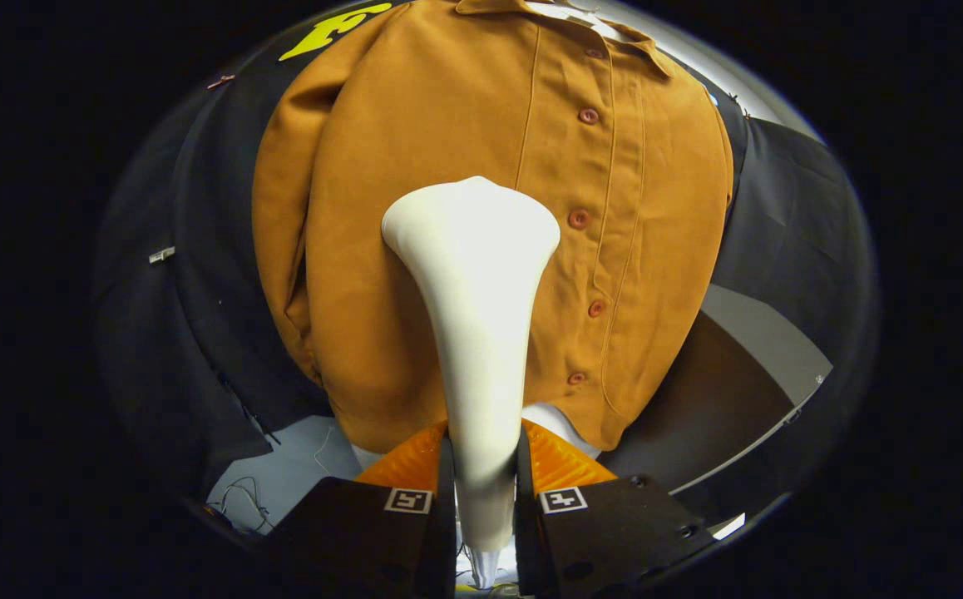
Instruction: Iron the clothes twice with a garment steamer, once on the left side and once on the right side.
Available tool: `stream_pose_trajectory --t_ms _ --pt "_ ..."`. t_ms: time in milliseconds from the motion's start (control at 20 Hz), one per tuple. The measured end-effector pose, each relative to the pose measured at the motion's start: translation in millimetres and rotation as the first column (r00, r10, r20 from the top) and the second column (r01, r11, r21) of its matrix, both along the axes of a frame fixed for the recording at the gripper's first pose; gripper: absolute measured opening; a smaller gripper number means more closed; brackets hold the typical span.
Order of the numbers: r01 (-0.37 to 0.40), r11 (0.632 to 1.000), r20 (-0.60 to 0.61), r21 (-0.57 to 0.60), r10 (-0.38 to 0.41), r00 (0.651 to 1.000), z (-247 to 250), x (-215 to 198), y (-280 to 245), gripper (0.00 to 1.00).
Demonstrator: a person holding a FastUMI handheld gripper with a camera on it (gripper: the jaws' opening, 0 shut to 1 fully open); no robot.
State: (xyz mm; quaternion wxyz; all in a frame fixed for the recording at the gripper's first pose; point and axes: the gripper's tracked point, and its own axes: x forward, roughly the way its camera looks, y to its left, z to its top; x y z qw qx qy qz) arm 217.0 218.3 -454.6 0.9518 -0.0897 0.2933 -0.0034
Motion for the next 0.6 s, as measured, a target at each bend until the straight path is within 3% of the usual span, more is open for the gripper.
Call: stream_pose_trajectory --t_ms 600 --pt "-0.007 1.000 -0.145 -0.006 0.006 0.989 -54.6 -30.9 -15.9 0.32"
